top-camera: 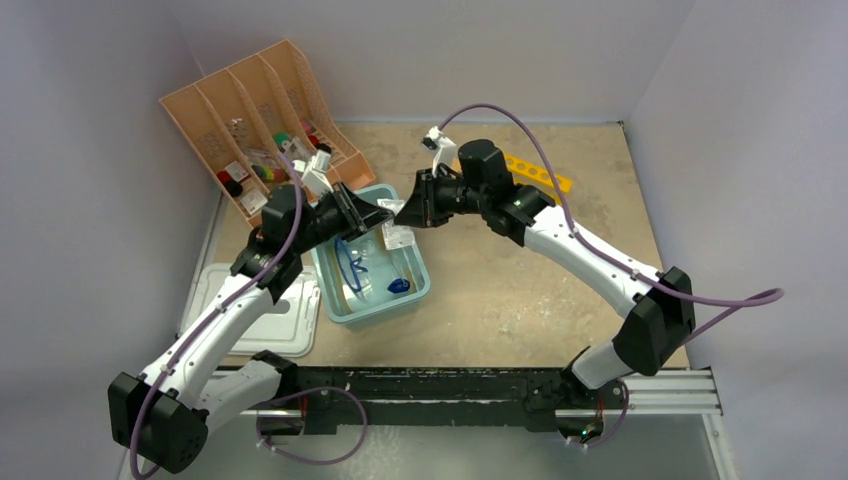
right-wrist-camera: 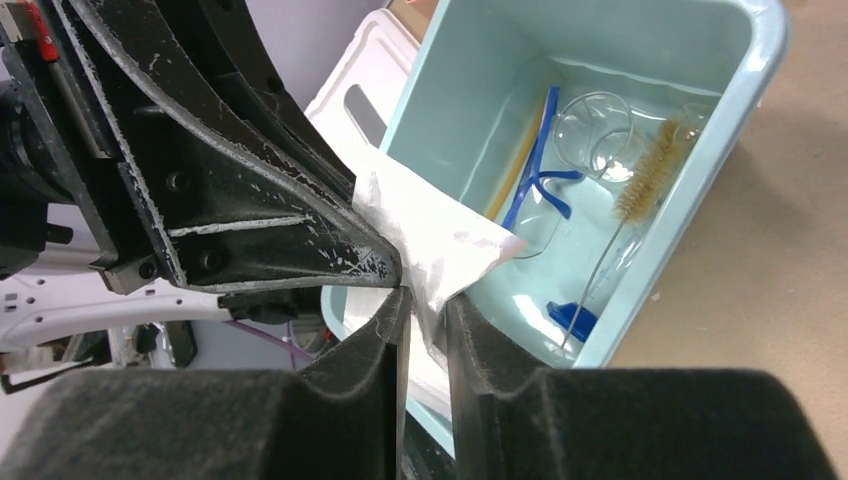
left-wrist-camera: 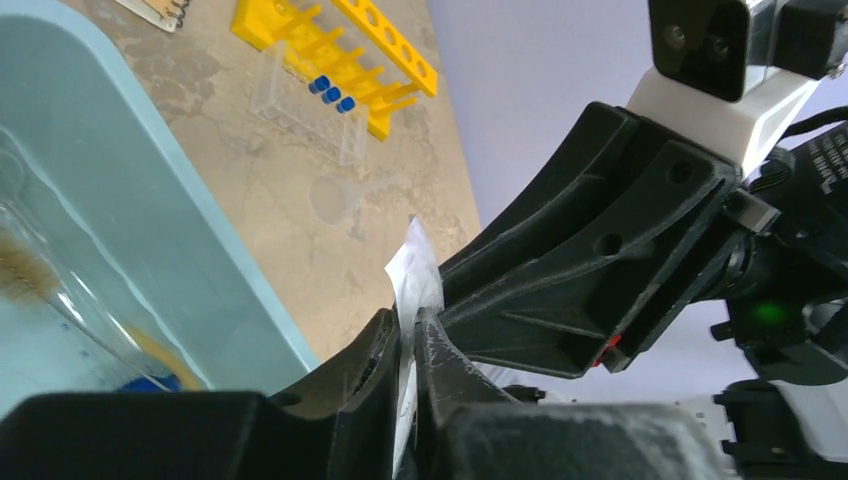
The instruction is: Organize the chemistry lab equipment
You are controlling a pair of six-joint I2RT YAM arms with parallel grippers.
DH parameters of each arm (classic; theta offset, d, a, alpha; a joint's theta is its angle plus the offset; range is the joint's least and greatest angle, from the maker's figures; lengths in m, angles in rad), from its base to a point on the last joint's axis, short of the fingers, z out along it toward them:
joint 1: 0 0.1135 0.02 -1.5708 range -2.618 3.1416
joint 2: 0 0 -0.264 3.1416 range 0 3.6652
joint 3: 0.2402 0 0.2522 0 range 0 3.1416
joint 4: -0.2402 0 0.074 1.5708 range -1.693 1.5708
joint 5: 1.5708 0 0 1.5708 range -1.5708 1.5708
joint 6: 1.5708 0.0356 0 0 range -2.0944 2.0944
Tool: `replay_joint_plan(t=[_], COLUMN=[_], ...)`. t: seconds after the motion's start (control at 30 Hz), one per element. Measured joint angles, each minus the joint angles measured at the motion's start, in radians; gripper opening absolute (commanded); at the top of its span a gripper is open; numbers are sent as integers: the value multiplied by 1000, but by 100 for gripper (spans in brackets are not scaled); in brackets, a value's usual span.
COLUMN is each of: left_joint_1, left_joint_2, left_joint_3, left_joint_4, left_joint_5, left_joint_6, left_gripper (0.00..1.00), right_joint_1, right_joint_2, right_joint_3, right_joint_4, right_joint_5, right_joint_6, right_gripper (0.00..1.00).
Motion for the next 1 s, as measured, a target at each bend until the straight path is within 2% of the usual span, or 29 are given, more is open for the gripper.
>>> replay_joint_plan(t=[0.17, 0.27, 0.5, 0.83, 0.9, 1.0], left_joint_1=[0, 0, 0, -24, -34, -44], left_joint_2=[0, 0, 97, 213, 240, 276], left_joint_3=[0, 0, 2, -8, -8, -11], left_joint_4=[-57, -128, -282, -265, -261, -255], left_joint_5=[-23, -67, -188, -283, -296, -300], left_joint_6=[38, 76, 123, 84, 84, 84], left_gripper=[0, 0, 0, 0, 3, 13], right_joint_1=[0, 0, -34, -139, -143, -148], right_joint_2=[0, -5, -75, -118, -119, -119], right_joint_3=[0, 0, -7, -24, -31, -37], right_joint_4=[-26, -71, -203, -340, -375, -421], right_joint_5=[56, 164, 458, 715, 746, 790], right_joint_6=[-5, -20, -54, -23, -15, -3], right_gripper=[67, 76, 77, 77, 77, 77])
